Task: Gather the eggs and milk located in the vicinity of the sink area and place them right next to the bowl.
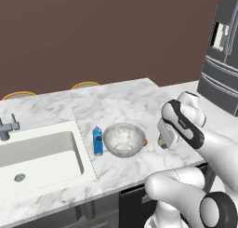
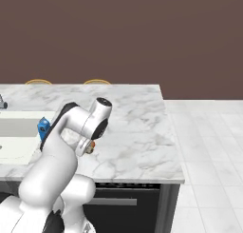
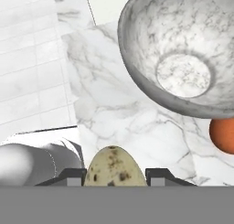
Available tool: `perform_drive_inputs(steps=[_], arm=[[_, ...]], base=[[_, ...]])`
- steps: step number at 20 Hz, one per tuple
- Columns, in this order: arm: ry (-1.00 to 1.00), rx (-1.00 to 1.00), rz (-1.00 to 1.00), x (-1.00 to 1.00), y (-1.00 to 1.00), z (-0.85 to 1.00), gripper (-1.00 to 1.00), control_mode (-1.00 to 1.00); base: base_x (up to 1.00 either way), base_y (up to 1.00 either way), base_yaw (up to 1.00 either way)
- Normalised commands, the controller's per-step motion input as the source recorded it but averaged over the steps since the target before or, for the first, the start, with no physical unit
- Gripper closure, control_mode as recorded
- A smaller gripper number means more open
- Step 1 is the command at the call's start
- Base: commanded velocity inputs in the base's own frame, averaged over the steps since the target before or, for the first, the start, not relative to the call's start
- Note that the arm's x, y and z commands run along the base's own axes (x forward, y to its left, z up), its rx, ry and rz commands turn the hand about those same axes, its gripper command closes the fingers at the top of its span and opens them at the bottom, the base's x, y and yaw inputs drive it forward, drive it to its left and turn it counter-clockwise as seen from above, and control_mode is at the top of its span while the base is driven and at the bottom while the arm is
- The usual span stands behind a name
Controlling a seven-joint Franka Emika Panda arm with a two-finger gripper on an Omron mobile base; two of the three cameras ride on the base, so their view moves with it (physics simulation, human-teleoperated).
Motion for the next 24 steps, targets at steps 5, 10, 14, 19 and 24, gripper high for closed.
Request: perform_drive_inputs(steps=[5, 10, 14, 19, 24], arm=[[0.00, 0.01, -0.02, 0.11, 0.00, -0.18, 1.00, -1.00], [0.00, 0.00, -0.12, 0.16, 0.00, -0.06, 1.00, -1.00], [0.00, 0.00, -0.13, 0.12, 0.02, -0.01, 1.00, -1.00], [0.00, 0.00, -0.04, 0.01, 0.04, -0.14, 1.00, -1.00], [0.00, 0.00, 0.00, 0.00, 0.05, -0.45, 1.00, -1.00]], base=[[0.00, 0.00, 0.00], [0.00, 0.00, 0.00], [0.00, 0.00, 0.00], [0.00, 0.00, 0.00], [0.00, 0.00, 0.00]])
